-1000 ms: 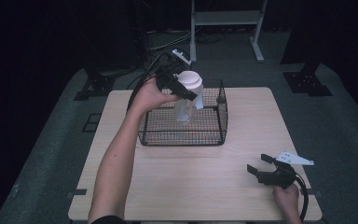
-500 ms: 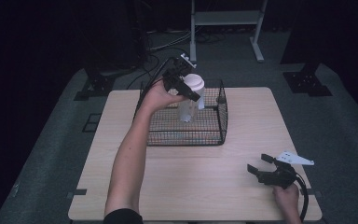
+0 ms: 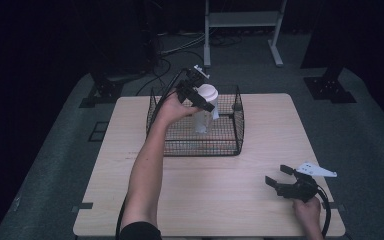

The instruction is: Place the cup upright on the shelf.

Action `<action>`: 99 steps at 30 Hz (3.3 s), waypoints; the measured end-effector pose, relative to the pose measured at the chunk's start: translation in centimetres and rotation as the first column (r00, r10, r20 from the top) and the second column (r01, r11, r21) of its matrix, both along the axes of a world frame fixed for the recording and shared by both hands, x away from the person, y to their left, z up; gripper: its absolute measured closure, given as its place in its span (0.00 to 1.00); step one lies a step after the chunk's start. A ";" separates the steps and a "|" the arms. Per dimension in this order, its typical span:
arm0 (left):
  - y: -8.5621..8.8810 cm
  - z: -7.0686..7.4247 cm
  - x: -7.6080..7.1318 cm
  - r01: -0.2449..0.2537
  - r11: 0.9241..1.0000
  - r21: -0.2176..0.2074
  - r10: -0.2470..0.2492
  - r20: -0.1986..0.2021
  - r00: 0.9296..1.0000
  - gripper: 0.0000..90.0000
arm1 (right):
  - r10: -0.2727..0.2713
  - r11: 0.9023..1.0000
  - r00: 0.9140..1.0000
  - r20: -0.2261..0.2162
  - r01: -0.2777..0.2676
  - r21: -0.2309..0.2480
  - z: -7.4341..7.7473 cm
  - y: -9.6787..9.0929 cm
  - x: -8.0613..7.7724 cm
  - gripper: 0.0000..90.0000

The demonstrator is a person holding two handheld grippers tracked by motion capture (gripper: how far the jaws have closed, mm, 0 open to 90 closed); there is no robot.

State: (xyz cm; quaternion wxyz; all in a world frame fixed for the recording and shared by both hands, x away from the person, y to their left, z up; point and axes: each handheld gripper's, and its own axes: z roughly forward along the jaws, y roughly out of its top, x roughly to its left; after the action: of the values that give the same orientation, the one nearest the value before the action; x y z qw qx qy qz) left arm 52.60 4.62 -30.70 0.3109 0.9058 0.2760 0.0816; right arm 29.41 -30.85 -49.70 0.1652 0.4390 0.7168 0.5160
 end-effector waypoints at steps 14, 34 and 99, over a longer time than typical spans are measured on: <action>-0.5 -2.7 0.7 -0.021 1.000 -0.004 0.020 -0.019 1.000 0.06 | -0.006 1.000 1.000 -0.004 0.006 0.004 0.0 -0.1 0.0 0.14; -0.1 -5.1 0.9 -0.045 0.998 -0.046 0.045 0.000 0.999 0.06 | 0.006 0.999 1.000 -0.007 -0.006 0.049 0.1 -0.6 -0.1 0.14; 3.5 -2.9 -2.8 -0.016 0.994 -0.106 0.027 0.101 0.995 0.01 | 0.009 1.000 1.000 -0.004 -0.009 0.000 0.0 0.0 -0.1 0.14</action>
State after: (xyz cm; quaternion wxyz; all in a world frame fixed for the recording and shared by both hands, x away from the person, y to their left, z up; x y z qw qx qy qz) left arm 49.80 8.10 -33.62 0.3711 0.8797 0.2735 0.1166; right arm 29.29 -30.86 -49.74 0.1614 0.4367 0.7190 0.5160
